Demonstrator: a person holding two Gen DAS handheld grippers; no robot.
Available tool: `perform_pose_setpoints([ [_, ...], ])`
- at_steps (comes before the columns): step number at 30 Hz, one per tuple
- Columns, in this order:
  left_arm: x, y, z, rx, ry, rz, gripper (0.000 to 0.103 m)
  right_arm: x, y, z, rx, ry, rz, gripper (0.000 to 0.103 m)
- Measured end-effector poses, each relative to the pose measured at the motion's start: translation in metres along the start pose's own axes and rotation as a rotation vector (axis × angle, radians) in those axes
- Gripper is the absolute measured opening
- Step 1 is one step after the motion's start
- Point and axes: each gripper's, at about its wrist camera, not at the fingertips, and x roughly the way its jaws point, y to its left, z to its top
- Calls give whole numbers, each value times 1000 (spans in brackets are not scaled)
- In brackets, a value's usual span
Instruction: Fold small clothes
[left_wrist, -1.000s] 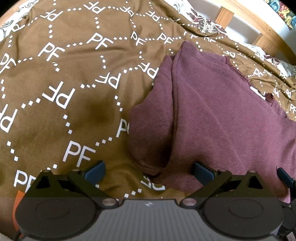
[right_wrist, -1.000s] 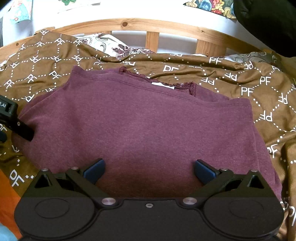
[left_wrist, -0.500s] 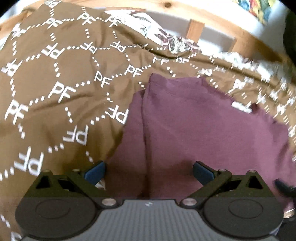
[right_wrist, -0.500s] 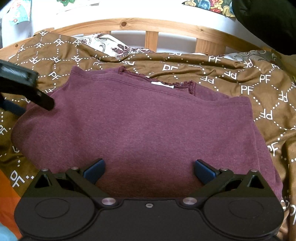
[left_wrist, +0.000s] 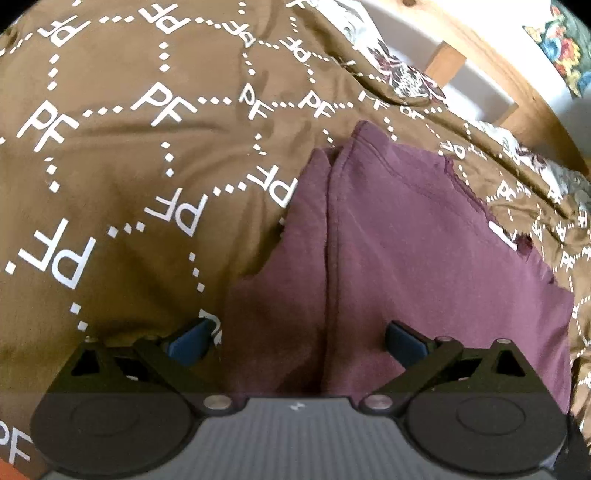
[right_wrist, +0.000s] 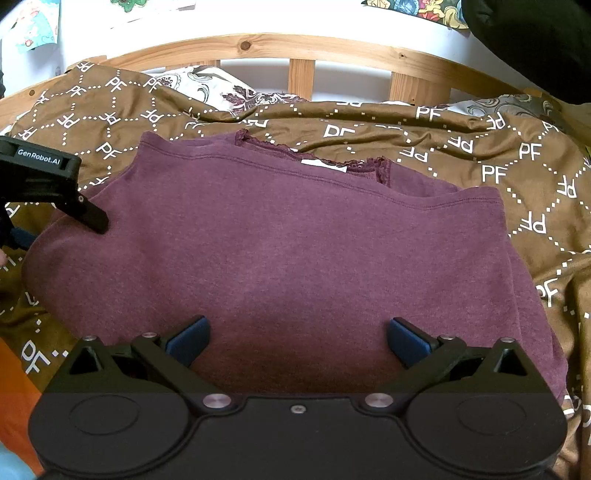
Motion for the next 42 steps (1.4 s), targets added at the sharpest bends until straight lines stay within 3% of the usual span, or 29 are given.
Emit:
perform_pose_setpoints([
  [7,-2,-4,-1,21,26,-28,100,0,0,0,0,0,0,103],
  [23,-6,-2,-3,11,20,-19,93,0,-1,0,2,1,1,103],
  [32,-12,0,-6,9,14,-39,74,1,-1,-1,3,2,1,103],
  [42,-24,1,-11,10,-9,-56,44,1,-2,0,4,2,1,103],
])
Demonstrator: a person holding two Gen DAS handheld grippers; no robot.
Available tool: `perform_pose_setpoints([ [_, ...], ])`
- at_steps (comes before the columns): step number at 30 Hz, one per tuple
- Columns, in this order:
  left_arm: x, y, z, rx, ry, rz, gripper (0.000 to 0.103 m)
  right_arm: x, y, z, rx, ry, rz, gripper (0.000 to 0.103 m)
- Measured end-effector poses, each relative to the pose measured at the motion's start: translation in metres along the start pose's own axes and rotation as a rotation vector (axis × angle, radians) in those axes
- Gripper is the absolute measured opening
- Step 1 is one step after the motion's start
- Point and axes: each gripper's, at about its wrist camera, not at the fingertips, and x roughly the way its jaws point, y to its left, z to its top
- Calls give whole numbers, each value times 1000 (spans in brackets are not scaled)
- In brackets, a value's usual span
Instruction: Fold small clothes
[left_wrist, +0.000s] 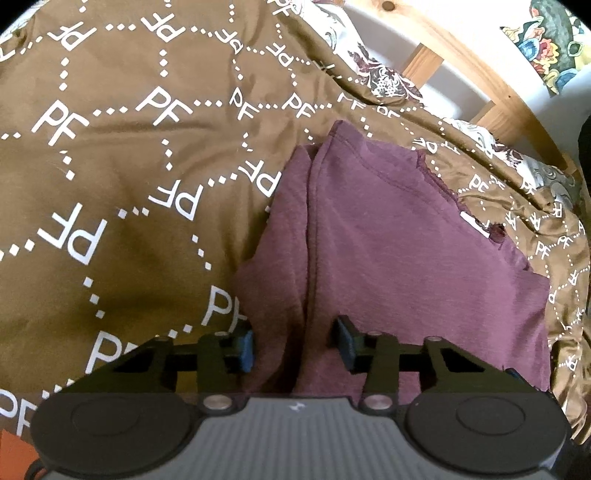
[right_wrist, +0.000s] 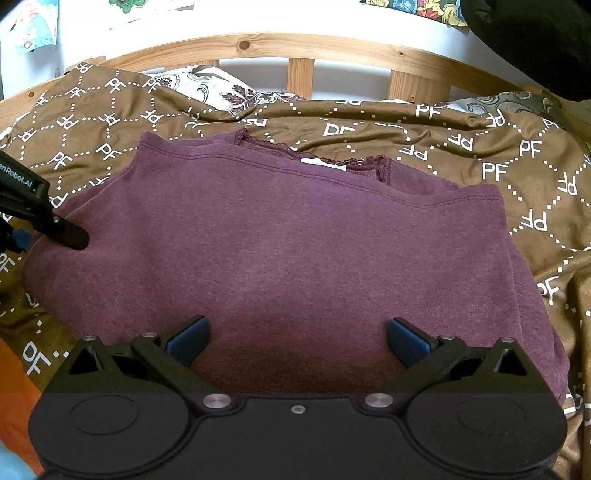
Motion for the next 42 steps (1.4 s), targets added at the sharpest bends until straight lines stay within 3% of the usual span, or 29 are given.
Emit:
perform_pose_setpoints([
  [10,-9,-13,-5,87,-54,40,28,0,0,0,1,0,0,103],
  [22,-22,-45,-22,304,-153,107,29,0,0,0,0,1,0,103],
  [34,2,-38,-4,264,-170,95,55,0,0,0,1,1,0,103],
  [38,3,-30,0,213,-160,43,56,0,0,0,1,2,0,103],
  [42,3,-28,0,201,-137,42,43,0,0,0,0,1,0,103],
])
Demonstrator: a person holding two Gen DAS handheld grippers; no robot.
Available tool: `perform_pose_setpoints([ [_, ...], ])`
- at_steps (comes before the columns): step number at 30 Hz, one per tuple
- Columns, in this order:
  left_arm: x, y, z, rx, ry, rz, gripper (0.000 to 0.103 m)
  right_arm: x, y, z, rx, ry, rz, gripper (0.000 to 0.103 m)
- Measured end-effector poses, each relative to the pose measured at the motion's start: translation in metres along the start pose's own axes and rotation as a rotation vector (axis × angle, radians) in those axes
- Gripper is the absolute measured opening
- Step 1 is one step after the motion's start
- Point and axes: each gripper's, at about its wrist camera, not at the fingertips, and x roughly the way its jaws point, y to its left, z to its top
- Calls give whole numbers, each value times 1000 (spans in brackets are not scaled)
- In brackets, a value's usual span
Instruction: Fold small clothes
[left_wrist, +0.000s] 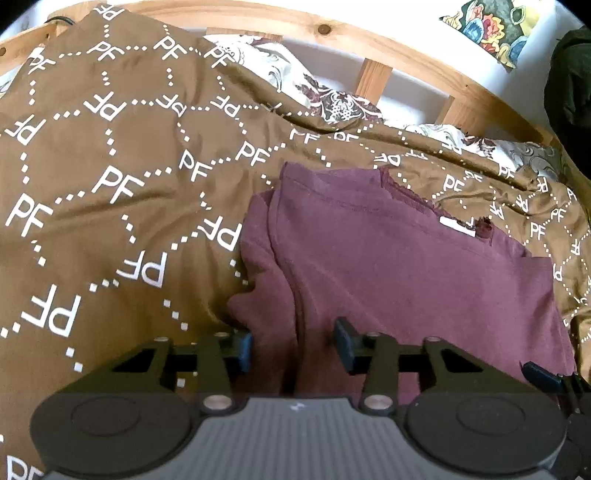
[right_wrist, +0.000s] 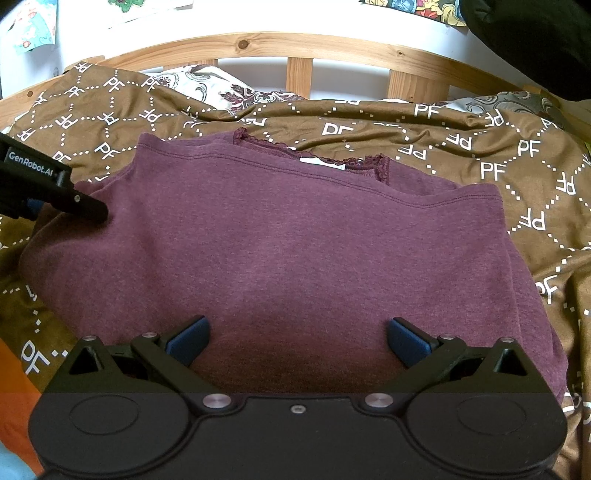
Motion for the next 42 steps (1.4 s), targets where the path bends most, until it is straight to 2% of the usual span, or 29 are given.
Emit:
perform_pose_setpoints([
  [5,4,4,-2,-29,27,6,30,0,0,0,1,1,1,103],
  [7,2,4,-3,-42,17,-11,21,1,-1,-1,2,2,2,103],
  [10,-6,-5,-4,-5,-23,-12,18,2,-2,-1,6,5,3,103],
  [15,-27,-27,-1,71,-103,-56,16,-1,-9,2,24,23,40,103],
  [18,-39,-44,8,98,-125,-82,16,-9,-21,6,52,39,86,102],
  [20,-46,-59,12,108,-131,-98,16,-17,-32,8,89,34,83,102],
  [29,-45,-157,7,230,-126,-102,15,-63,-106,18,269,-91,-41,102],
  [35,-27,-222,-19,336,-81,-102,15,-78,-152,12,359,-104,-85,102],
  [42,-6,-245,-47,368,-29,-65,17,-78,-189,3,484,-89,-105,102],
])
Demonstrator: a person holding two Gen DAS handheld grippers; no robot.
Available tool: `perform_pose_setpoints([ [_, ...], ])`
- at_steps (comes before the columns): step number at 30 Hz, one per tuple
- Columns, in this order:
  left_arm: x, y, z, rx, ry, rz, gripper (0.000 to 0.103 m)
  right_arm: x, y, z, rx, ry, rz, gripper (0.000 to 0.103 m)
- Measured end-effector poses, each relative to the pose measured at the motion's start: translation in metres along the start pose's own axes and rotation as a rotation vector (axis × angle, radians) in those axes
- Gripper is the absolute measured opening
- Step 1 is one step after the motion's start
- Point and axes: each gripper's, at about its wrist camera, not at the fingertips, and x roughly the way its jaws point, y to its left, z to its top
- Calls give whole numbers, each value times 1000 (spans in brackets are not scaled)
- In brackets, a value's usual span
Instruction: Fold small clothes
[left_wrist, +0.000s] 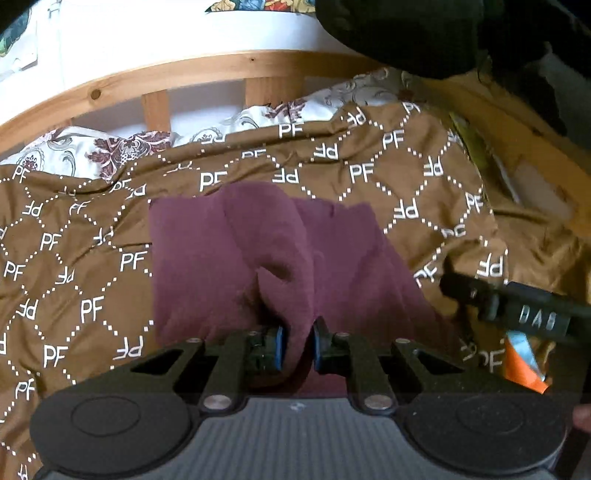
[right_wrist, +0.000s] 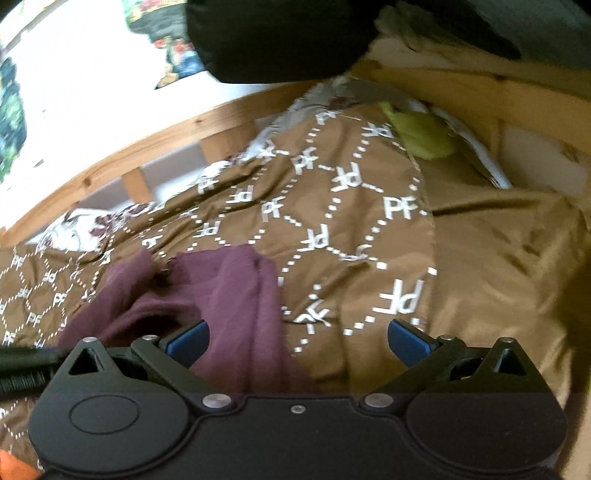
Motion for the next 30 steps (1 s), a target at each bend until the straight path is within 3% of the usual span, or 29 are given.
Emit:
perform_pose_setpoints([
  [2,-1,-3,-3,13,6,-5,23,5,-5,1,38,18,5,103],
  [7,-16,-2,-4,8,-3,-93,66,5,-6,0,63,21,53,102],
  [9,-26,-1,-5,11,-17,-127,73,3,-4,0,66,9,80,102],
  [11,-39,-1,-8,23,-52,-150,79,1,-4,1,81,-6,115,102],
  [13,-57,1,-15,46,-134,-185,93,0,-4,1,105,-18,155,102],
  [15,-73,1,-22,87,-210,-206,99,-1,-3,1,118,-28,178,102],
  [21,-93,12,-42,204,-300,-120,102,0,1,1,165,-39,315,103],
  [25,-75,29,-52,195,-252,-61,102,8,6,0,225,6,481,103],
  [30,-43,48,-67,115,-198,-27,102,21,26,-2,207,62,600,103],
])
